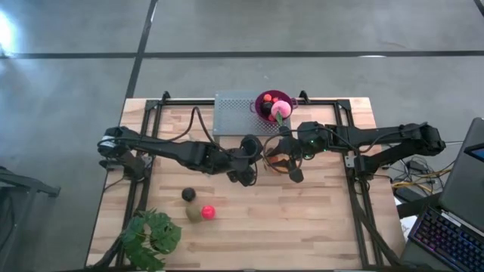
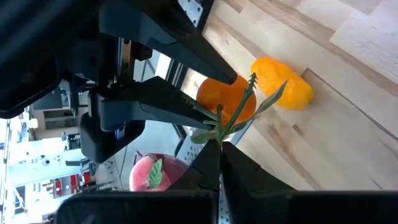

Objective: Pick & Place Fruit
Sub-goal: Put the tangerine into the purple bowl on the shelf

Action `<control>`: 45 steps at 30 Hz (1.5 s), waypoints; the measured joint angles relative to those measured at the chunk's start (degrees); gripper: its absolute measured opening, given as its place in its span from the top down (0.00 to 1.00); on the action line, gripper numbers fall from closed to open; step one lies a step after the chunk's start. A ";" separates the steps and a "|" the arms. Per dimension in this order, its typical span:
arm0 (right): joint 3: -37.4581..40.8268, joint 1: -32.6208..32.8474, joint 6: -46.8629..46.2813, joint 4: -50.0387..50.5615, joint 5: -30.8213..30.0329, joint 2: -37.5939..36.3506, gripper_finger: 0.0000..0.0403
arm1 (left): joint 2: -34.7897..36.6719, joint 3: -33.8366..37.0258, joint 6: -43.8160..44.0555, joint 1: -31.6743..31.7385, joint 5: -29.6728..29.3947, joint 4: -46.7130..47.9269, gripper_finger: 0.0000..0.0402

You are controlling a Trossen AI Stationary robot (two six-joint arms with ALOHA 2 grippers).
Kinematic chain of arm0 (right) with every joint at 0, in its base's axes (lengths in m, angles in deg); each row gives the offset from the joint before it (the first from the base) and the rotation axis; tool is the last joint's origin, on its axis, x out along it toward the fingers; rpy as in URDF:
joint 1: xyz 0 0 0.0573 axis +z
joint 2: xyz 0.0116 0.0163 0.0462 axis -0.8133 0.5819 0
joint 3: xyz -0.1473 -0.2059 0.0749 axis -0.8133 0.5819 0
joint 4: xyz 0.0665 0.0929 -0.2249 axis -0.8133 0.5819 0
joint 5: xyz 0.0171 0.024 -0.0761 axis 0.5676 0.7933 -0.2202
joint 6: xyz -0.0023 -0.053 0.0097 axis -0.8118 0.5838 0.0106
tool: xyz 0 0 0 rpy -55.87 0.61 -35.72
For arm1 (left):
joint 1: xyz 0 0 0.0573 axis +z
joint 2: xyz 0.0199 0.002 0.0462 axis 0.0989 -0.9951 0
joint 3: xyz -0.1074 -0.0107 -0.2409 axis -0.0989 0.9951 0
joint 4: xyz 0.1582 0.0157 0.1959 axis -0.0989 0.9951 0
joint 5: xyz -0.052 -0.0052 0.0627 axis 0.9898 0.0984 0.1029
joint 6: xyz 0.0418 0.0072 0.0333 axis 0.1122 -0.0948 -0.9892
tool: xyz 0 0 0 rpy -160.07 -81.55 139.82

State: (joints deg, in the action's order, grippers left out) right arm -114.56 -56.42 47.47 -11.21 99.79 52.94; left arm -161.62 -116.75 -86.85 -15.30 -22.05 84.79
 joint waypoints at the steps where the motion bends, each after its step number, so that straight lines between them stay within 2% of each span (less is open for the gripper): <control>1: 0.00 0.00 0.06 -0.01 -0.02 0.00 0.66 | 0.00 0.00 0.01 0.00 -0.01 0.00 0.99; 13: -0.26 -0.02 0.22 0.02 -0.07 0.00 0.96 | 0.07 0.00 0.87 -0.04 0.06 0.08 0.99; 20: -0.20 -0.03 0.19 0.06 -0.06 0.00 0.97 | 0.09 0.00 1.36 -0.02 0.35 0.15 0.98; 24: -0.17 -0.04 0.18 0.08 -0.04 0.00 0.98 | 0.09 0.02 1.77 -0.02 0.44 0.07 0.94; 29: -0.15 -0.02 0.23 0.15 -0.01 0.00 0.98 | 0.09 0.07 8.40 -0.09 0.35 -1.17 0.84; 34: -0.18 -0.02 0.31 0.66 -0.01 0.00 0.98 | 0.09 0.07 16.35 -0.11 -0.62 -2.06 0.67; 40: -2.60 -0.04 0.50 4.91 -1.56 -0.07 0.98 | 0.22 0.09 26.22 -0.42 -8.70 1.95 0.43; 43: -4.23 -0.14 1.10 7.18 -3.03 -0.06 0.98 | 0.36 0.09 31.20 -0.50 -13.43 6.86 0.35; 45: -5.92 -0.58 2.13 9.07 -4.08 -0.04 0.98 | 0.52 0.09 35.75 -0.48 -14.51 10.75 0.32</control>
State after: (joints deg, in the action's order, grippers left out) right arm -120.48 -57.00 49.60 -2.15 95.71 52.90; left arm -161.10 -116.66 -51.10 -15.78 -36.56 95.54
